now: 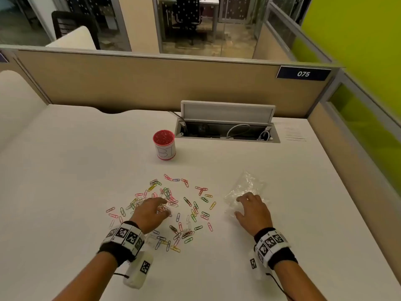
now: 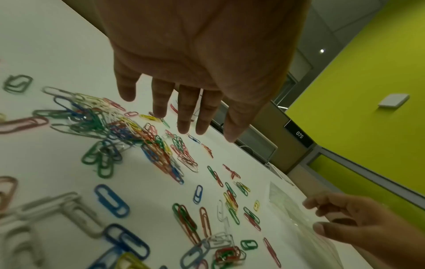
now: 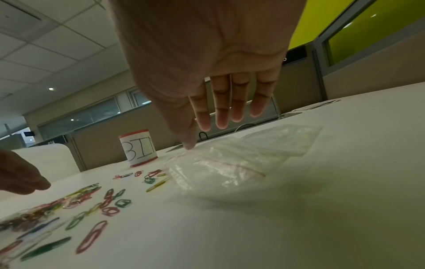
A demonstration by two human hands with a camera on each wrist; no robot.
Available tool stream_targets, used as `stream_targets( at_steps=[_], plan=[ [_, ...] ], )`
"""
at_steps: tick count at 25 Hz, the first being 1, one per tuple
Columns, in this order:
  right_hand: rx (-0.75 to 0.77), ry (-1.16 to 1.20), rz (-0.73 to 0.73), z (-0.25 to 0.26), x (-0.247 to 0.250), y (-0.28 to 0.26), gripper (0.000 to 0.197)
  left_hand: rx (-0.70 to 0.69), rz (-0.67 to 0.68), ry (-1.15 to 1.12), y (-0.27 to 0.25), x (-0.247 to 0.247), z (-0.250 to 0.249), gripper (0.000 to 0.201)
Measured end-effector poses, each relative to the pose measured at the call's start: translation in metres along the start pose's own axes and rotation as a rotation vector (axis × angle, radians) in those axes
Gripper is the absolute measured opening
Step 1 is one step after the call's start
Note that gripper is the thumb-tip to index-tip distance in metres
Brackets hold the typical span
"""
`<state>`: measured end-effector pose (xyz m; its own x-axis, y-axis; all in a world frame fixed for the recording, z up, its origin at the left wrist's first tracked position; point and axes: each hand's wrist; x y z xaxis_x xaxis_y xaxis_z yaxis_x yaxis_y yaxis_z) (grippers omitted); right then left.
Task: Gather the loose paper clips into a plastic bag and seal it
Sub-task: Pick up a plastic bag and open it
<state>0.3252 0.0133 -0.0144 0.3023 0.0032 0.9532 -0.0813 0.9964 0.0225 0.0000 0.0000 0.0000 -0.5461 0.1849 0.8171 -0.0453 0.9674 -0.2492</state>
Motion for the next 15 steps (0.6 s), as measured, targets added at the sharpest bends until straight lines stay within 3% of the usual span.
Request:
stream_targets(
  at_steps=[5,12,15],
  plan=[
    [-0.017,-0.090,0.124,-0.002,-0.004,0.017,0.045,-0.033,0.029,0.068,0.007,-0.015,-0.020,0.046],
    [-0.012,-0.099,0.157,-0.003,-0.006,0.025,0.020,-0.043,0.006,0.022,0.004,-0.034,-0.030,0.044],
    [-0.023,-0.099,0.168,-0.004,-0.005,0.029,0.018,-0.037,-0.001,0.010,-0.001,-0.040,-0.031,0.044]
  ],
)
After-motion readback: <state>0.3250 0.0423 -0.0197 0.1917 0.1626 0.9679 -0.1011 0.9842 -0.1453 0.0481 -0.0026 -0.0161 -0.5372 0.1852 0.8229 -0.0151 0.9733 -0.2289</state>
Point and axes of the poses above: each hand's wrist, its own y-axis towards the middle knuckle, its own x-axis out of the back of the hand, z = x × y, and after that the axes turned 7 degrees about -z, right-handed
